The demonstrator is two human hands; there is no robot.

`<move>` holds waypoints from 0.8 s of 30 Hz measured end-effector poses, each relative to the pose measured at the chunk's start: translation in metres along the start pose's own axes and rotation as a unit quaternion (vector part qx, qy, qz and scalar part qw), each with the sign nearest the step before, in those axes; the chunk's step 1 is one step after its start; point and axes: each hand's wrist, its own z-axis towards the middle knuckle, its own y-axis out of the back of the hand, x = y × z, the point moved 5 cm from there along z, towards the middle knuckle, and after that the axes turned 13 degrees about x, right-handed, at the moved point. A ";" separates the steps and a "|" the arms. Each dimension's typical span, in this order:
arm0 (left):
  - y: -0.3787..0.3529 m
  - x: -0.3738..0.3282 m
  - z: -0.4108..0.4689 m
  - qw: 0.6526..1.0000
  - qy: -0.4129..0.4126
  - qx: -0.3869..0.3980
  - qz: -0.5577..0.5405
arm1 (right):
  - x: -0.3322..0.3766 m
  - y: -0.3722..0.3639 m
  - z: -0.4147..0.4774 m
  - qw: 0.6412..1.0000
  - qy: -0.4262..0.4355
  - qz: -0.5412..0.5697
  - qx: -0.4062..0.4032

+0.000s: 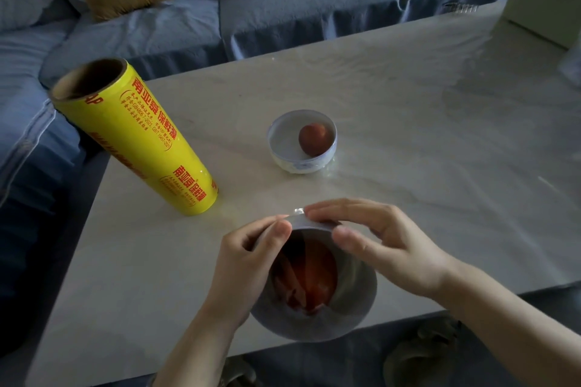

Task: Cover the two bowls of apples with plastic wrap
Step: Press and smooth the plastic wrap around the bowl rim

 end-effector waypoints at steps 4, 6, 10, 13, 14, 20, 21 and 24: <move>0.001 0.003 0.002 1.000 0.005 0.008 0.022 | 0.001 -0.009 0.012 0.996 -0.022 -0.078 0.038; -0.001 0.007 0.000 1.000 0.010 0.017 0.020 | 0.000 -0.014 0.019 0.993 -0.037 -0.095 0.062; -0.003 0.018 -0.006 0.999 0.033 0.011 0.018 | -0.011 -0.019 0.020 0.989 -0.085 -0.058 0.103; -0.004 0.019 -0.008 0.999 0.042 0.017 0.021 | -0.024 -0.013 0.013 0.981 -0.128 -0.003 0.144; -0.003 0.019 -0.006 0.998 0.053 0.015 0.015 | -0.029 -0.010 0.009 0.978 -0.138 0.019 0.157; -0.005 0.033 0.017 0.976 0.197 0.036 -0.081 | -0.043 0.009 -0.015 0.971 -0.171 0.127 0.112; -0.011 0.034 0.022 0.967 0.223 0.056 -0.107 | -0.045 0.011 -0.017 0.972 -0.172 0.134 0.083; -0.025 0.028 0.040 0.954 0.256 0.113 -0.108 | -0.053 0.017 -0.024 0.971 -0.187 0.146 0.007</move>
